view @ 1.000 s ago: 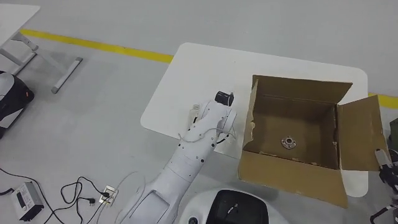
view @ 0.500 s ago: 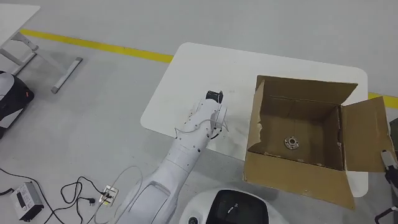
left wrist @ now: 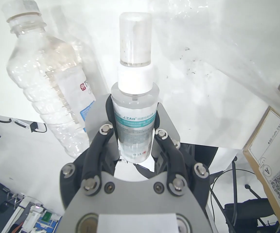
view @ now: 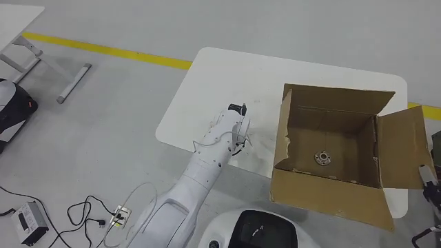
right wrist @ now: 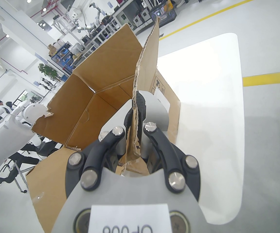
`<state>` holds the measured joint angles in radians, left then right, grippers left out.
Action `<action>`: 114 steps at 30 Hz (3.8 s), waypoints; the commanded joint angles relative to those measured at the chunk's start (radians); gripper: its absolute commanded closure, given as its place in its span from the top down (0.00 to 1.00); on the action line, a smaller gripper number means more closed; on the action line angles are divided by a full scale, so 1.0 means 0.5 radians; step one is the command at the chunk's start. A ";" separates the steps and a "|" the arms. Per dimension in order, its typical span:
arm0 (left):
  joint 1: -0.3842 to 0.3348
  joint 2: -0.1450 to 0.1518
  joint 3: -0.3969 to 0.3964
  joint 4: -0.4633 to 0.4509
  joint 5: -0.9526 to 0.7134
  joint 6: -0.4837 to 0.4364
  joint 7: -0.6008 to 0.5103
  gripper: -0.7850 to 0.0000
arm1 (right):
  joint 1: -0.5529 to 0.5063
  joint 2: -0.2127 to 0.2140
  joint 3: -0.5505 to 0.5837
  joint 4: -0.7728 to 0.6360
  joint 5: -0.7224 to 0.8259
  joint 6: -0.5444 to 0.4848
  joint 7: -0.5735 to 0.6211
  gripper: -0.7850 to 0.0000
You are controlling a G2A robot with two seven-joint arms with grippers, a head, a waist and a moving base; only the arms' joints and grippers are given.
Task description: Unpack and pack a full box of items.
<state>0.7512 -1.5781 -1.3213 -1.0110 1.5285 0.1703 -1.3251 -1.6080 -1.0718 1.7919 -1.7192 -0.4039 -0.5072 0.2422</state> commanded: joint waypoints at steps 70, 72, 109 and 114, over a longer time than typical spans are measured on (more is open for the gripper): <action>0.205 0.036 -0.038 -1.178 0.114 -0.053 -0.184 1.00 | 1.148 0.008 -1.083 -0.185 -2.126 0.080 1.389 0.00; 0.205 0.036 -0.038 -1.178 0.114 -0.053 -0.184 1.00 | 1.242 -0.009 -1.173 -0.046 -2.124 0.068 1.400 0.00; 0.205 0.036 -0.038 -1.178 0.114 -0.053 -0.184 1.00 | 1.864 -0.274 -1.883 0.861 -1.658 0.089 1.439 0.00; 0.205 0.036 -0.038 -1.178 0.114 -0.053 -0.184 1.00 | 1.862 -0.272 -1.869 0.790 -1.656 0.090 1.581 0.05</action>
<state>0.8535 -1.5598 -1.3405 -1.5998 1.5855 0.1437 -1.4170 -0.6735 -1.2097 0.8515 -1.3160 -1.2300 -0.4619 1.0228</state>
